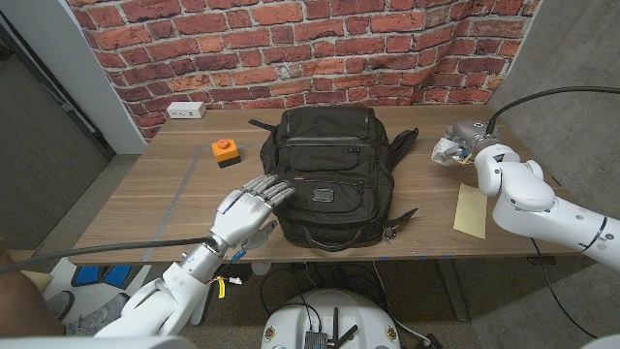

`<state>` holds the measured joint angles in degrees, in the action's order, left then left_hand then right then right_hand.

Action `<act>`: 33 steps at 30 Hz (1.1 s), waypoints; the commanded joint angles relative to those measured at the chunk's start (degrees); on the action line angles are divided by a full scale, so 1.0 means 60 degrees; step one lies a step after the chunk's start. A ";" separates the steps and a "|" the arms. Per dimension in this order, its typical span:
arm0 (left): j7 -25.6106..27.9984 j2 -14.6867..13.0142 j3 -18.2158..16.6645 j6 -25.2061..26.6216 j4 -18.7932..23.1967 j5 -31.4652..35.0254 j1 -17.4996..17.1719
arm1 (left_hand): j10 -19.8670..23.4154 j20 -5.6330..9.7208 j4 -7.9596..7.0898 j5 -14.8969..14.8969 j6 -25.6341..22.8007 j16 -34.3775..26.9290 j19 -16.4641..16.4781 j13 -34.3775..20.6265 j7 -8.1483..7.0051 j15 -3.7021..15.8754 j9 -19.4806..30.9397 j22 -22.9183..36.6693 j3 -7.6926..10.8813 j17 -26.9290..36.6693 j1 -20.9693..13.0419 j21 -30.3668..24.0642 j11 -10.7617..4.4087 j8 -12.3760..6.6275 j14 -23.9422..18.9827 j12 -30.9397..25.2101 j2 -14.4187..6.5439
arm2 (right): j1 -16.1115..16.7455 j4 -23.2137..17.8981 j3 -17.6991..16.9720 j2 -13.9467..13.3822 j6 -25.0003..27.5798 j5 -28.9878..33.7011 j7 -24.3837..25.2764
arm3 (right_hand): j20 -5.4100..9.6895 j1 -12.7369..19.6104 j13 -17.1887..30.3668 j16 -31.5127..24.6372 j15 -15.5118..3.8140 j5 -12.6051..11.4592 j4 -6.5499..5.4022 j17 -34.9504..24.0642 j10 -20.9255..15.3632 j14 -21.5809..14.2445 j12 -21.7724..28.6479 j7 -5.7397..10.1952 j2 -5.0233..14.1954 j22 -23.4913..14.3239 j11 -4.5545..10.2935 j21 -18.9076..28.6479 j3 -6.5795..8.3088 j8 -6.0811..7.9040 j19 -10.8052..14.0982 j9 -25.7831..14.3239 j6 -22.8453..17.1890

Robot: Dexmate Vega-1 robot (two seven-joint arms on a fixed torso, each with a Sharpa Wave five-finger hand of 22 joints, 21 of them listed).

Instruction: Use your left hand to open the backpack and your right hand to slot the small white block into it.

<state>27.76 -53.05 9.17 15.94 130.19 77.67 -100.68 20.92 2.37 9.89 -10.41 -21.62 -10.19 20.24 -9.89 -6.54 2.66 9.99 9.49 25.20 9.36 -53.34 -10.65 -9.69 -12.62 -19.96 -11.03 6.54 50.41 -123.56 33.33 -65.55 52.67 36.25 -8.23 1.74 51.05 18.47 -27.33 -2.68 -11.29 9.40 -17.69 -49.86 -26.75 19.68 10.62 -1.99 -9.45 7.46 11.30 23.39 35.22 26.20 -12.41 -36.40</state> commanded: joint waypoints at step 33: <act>0.0772 -0.1111 0.1567 0.1085 -0.0341 -0.1126 0.1409 | 0.2227 0.1585 -0.0104 -0.0148 -0.2331 -0.0127 0.1242 -0.0011 -0.0144 0.1649 0.0074 0.0042 -0.0611 0.0046 -0.0844 -0.0169 -0.0239 -0.0311 -0.1668 -0.0116 -0.0589 | 0.0163 -0.0173 0.0025 -0.0140 0.0111 -0.0314 0.0498 | -0.0006 0.0044 0.0121 -0.0039 -0.1486 -0.0073 -0.0054 -0.0074 -0.0962 -0.0106 -0.0001 -0.0015 0.0185 -0.0059 0.0833 -0.0022 0.0019 0.0107 0.0068 -0.0011 -0.0126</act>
<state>31.51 -58.22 17.92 21.42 127.44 72.71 -92.98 33.28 2.69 9.32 -11.02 -34.53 -10.60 26.74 -9.89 -7.37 2.78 10.28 9.47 21.80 9.49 -57.93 -11.11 -11.27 -14.20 -28.89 -11.48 3.45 51.17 -124.33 33.43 -66.28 53.38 34.73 -5.83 1.74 50.76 18.97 -27.33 -2.68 -11.28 9.29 -17.97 -50.15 -26.75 19.51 10.43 -1.70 -9.74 7.59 11.30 23.50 35.65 26.20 -12.41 -36.62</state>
